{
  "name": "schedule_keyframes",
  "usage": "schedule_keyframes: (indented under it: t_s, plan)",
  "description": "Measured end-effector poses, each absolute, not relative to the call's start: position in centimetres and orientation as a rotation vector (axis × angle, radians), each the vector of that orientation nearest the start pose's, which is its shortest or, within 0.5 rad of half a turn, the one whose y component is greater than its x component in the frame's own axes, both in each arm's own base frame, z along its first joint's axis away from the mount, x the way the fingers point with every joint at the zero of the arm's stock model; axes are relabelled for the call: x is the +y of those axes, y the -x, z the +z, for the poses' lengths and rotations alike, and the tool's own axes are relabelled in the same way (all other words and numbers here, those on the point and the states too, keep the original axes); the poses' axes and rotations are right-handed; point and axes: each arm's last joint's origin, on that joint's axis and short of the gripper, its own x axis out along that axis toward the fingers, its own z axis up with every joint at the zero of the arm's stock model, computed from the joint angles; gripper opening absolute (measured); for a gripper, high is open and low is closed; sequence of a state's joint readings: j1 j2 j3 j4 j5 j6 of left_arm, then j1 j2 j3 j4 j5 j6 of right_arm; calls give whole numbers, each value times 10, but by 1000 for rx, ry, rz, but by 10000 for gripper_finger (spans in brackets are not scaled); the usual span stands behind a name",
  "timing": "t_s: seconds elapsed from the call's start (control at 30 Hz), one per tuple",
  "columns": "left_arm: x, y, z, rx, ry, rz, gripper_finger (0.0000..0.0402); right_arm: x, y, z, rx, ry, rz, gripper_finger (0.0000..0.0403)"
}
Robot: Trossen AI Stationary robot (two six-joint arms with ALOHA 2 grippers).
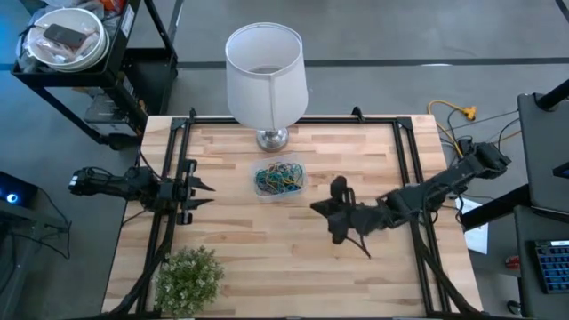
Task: Pick and place rubber bands into bin
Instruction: Put the yellow rubber band into the transparent container
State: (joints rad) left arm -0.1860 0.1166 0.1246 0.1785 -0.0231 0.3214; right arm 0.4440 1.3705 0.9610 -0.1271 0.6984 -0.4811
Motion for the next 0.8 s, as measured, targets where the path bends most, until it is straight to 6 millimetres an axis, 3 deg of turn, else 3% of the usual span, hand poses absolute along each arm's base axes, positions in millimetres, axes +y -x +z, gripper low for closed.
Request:
schedule_keyframes:
  t_s: [0.17, 0.5, 0.63, 0.8]
  plan:
    - [-17, -96, 214, -209, -300, -132, 100, 78, -293, 291, 427, 722, -101, 8]
    - [-17, -96, 214, -208, -301, -133, 100, 11, -316, 303, 241, 621, -27, 8]
    - [-17, -96, 214, -206, -301, -134, 100, -9, -331, 295, 164, 600, 24, 8]
    - [-18, -97, 213, -203, -301, -134, 100, -31, -350, 269, 186, 585, 17, 8]
